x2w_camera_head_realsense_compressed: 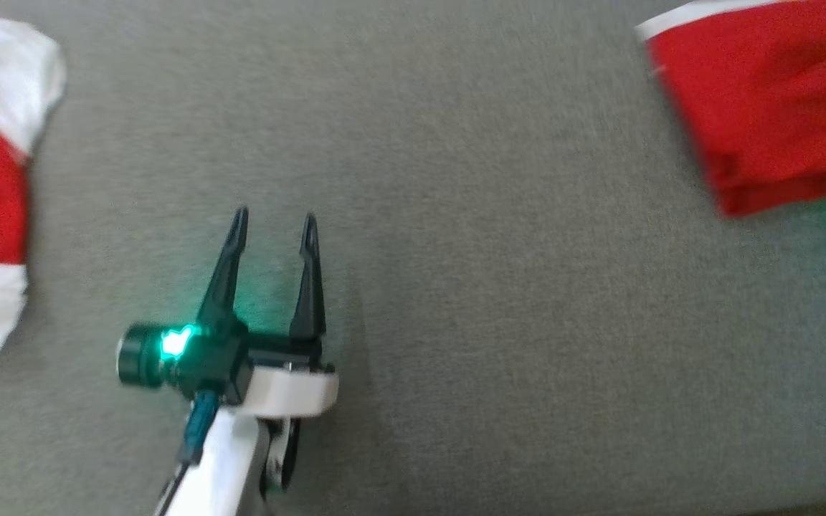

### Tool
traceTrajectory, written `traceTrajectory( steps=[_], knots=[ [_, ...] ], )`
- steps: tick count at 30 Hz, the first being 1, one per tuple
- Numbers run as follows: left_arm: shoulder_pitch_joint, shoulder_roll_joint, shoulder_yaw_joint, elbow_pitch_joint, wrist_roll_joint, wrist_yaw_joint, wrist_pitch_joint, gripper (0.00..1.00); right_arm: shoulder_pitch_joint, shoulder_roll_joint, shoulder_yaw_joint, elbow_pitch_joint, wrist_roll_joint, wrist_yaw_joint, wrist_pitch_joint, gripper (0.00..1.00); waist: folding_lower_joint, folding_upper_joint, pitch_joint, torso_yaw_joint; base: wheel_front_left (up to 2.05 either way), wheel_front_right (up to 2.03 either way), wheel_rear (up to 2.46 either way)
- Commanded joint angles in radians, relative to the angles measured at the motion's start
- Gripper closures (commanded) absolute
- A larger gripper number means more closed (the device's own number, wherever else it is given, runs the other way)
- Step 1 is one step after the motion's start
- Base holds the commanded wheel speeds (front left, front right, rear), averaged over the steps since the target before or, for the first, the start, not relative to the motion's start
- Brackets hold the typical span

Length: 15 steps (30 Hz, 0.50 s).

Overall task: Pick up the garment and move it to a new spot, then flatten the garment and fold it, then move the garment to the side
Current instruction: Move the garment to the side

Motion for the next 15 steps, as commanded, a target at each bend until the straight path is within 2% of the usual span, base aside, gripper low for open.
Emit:
traceTrajectory(
  steps=[1,7,8,9,12,15],
  knots=[
    [-0.050,0.000,0.027,-0.026,0.017,-0.010,-0.005,0.00,-0.012,-0.088,-0.009,0.001,-0.008,0.007,-0.022,1.00,-0.0001,0.0000,0.087,-0.062,0.00,0.00,0.00],
    [-0.137,0.000,0.007,-0.009,0.044,-0.033,-0.005,0.00,-0.066,-0.227,-0.069,0.067,-0.036,0.007,-0.105,1.00,-0.0001,0.0000,0.175,-0.088,0.00,0.00,0.00],
    [-0.149,0.000,0.003,-0.006,0.047,-0.035,-0.005,0.00,-0.079,-0.241,-0.081,0.083,-0.049,0.007,-0.122,0.91,-0.0001,0.0000,0.182,-0.089,0.00,0.00,0.00],
    [-0.158,0.000,0.000,-0.003,0.049,-0.036,-0.005,0.00,-0.094,-0.250,-0.093,0.099,-0.067,0.007,-0.142,0.02,-0.0001,0.0000,0.187,-0.089,0.00,0.00,0.00],
    [-0.173,0.000,-0.004,0.006,0.048,-0.038,-0.005,0.00,-0.121,-0.250,-0.110,0.130,-0.119,0.007,-0.195,0.00,-0.0001,0.0000,0.185,-0.087,0.00,0.00,0.00],
    [-0.177,0.000,-0.011,0.019,0.039,-0.039,-0.005,0.00,-0.143,-0.208,-0.123,0.171,-0.188,0.007,-0.231,0.00,-0.0001,0.0000,0.150,-0.076,0.00,0.00,0.00]
  ],
)
